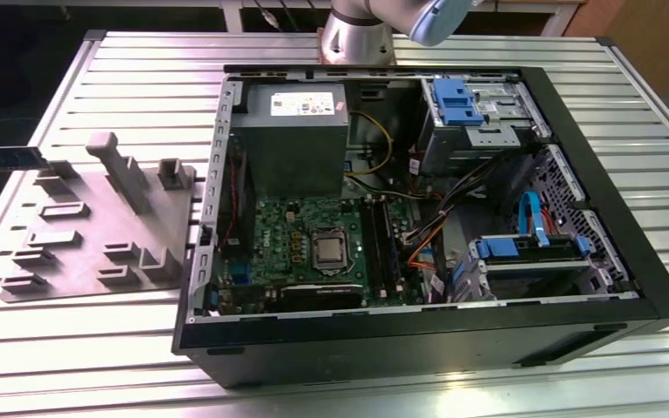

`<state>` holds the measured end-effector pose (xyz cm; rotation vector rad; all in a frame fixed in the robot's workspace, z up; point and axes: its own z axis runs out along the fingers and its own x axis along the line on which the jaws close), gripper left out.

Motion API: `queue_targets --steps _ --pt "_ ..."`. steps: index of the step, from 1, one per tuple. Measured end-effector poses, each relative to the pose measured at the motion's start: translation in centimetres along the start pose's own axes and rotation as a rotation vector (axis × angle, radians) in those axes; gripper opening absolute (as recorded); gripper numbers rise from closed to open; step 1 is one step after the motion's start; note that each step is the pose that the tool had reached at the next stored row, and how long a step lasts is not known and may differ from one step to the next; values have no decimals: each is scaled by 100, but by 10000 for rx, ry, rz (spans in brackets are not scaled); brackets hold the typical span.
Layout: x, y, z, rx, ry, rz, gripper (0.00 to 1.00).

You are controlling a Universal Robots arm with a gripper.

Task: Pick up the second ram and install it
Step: 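Pick up the second ram and move it above second insertion slot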

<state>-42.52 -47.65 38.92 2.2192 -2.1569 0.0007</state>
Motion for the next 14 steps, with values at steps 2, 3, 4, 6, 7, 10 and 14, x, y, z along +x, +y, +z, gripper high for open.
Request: queue_targets --steps 2,3,4,6,7,10,14 --pt "0 0 -1 -1 1 0 12" --pt "0 -2 -3 -2 2 0 12" --pt "0 -8 -4 -4 3 1 12" --pt "1 -34 -3 -1 2 0 12" --pt "1 -58 -4 -2 2 1 12" --pt "5 -158 -7 -2 1 -1 12" --pt "10 -323 -12 -2 2 0 12"
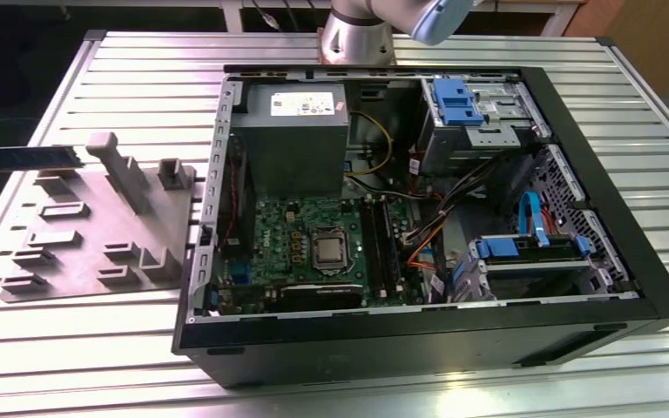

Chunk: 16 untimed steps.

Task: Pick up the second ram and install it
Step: 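Pick up the second ram and move it above second insertion slot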

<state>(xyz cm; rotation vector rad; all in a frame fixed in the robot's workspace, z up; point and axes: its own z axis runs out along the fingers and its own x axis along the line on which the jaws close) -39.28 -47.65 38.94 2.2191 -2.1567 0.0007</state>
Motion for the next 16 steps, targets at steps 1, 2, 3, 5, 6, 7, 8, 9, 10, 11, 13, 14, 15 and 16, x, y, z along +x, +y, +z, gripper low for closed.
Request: queue_targets --steps 1,2,3,5,6,7,8,9,10,11,13,14,15,16 --pt "1 -45 -1 0 0 0 12" --pt "3 -94 -2 1 -1 0 12" --pt "4 -139 -4 -1 0 -1 12" --pt "6 -229 -7 -2 0 0 12" --pt "8 -274 -8 -2 -1 0 12" --pt "9 -318 -10 -3 0 0 12" --pt "10 -357 -12 -5 1 0 12" --pt "11 -397 -13 -4 -1 0 12" --pt "13 -443 -14 -4 0 -1 12" --pt "14 -483 -16 -5 0 -1 12" --pt "16 -558 -19 -7 0 0 12" --pt "17 -595 -19 -6 -1 0 12" --pt "18 -626 -21 -7 0 0 12" --pt "19 -654 -21 -6 -1 -1 12"
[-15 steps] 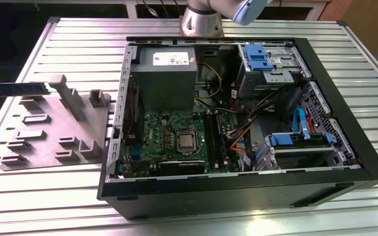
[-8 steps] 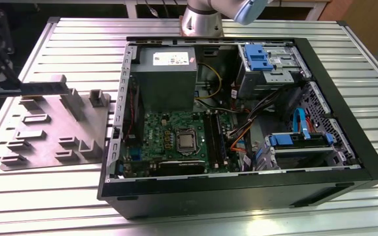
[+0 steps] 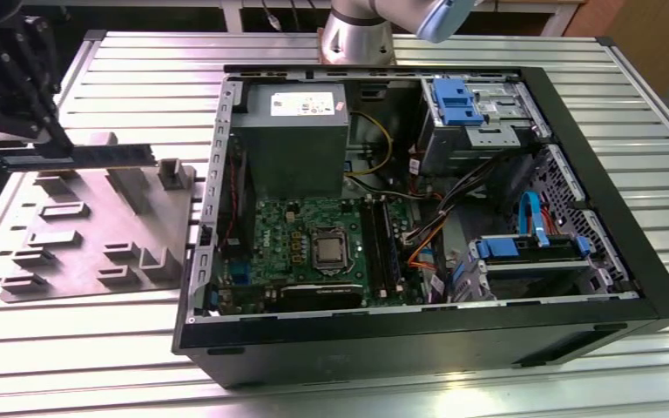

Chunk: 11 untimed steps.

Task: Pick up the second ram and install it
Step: 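Pick up the second ram and move it above second insertion slot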

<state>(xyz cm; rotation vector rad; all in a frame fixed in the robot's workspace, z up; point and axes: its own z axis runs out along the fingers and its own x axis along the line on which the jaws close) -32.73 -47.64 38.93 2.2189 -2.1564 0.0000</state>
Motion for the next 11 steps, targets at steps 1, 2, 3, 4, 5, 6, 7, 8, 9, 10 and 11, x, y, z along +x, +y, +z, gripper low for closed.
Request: queue_targets --steps 1,2,3,4,5,6,7,8,9,10,11 --pt "1 -28 -1 0 0 0 12" --pt "2 -55 -3 -1 1 0 12" --pt "2 -82 -3 -1 1 0 12" --pt "3 -107 -4 -1 1 1 12" --pt "4 -133 -5 0 0 1 12" --pt "5 -161 -6 -1 1 1 12" --pt "5 -192 -7 -1 0 1 12" --pt "6 -221 -8 -1 0 1 12" --pt "7 -250 -9 -2 1 0 12" --pt "8 -278 -10 -1 1 0 12" --pt "9 -306 -11 -1 1 0 12"
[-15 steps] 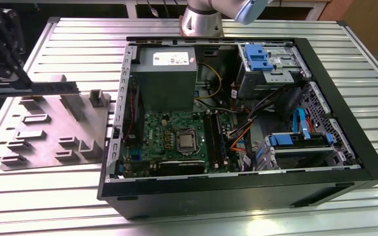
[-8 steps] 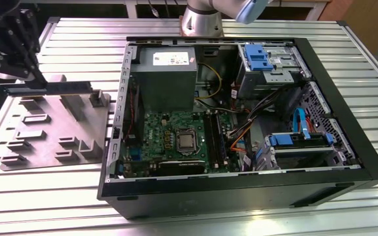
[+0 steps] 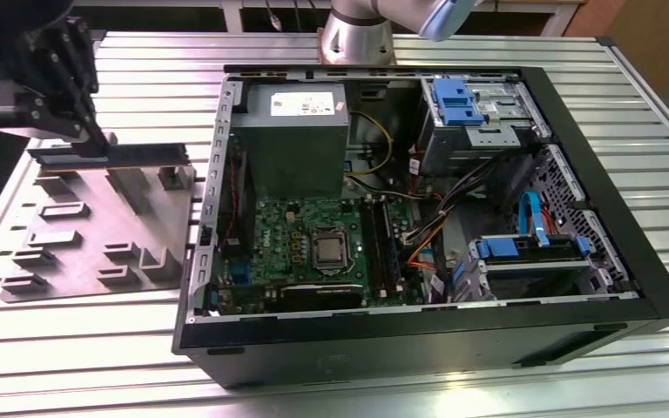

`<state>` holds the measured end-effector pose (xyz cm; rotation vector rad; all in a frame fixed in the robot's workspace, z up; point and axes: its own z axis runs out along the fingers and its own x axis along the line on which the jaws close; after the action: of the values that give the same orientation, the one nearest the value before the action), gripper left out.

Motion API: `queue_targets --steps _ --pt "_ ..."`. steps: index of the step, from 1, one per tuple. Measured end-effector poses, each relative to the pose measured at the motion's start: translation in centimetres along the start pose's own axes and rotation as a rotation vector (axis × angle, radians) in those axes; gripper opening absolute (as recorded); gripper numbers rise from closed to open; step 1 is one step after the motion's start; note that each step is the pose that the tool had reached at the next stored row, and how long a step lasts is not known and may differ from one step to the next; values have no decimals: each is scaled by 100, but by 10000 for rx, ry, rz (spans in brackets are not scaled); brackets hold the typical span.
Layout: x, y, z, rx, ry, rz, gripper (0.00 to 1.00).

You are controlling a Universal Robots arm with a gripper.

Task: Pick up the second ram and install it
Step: 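Pick up the second ram and move it above second insertion slot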

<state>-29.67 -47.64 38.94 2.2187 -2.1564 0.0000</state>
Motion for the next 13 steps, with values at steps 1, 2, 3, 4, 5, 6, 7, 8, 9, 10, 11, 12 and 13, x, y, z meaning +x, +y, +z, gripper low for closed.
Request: queue_targets --steps 1,2,3,4,5,6,7,8,9,10,11,12,13 --pt "1 -28 -1 0 -1 1 12" --pt "1 -54 -1 1 -1 0 12" --pt "2 -81 -3 0 0 0 12" --pt "3 -110 -4 0 0 1 12" --pt "4 -137 -4 0 0 1 12" --pt "5 -164 -6 -1 0 0 12" --pt "5 -191 -6 0 0 0 12" --pt "6 -218 -7 0 -1 0 12" --pt "7 -243 -8 0 -1 0 12" --pt "8 -265 -8 1 -1 0 12" --pt "8 -288 -9 0 -1 0 12" --pt "9 -312 -10 0 -1 0 12" --pt "10 -339 -11 0 0 1 12"
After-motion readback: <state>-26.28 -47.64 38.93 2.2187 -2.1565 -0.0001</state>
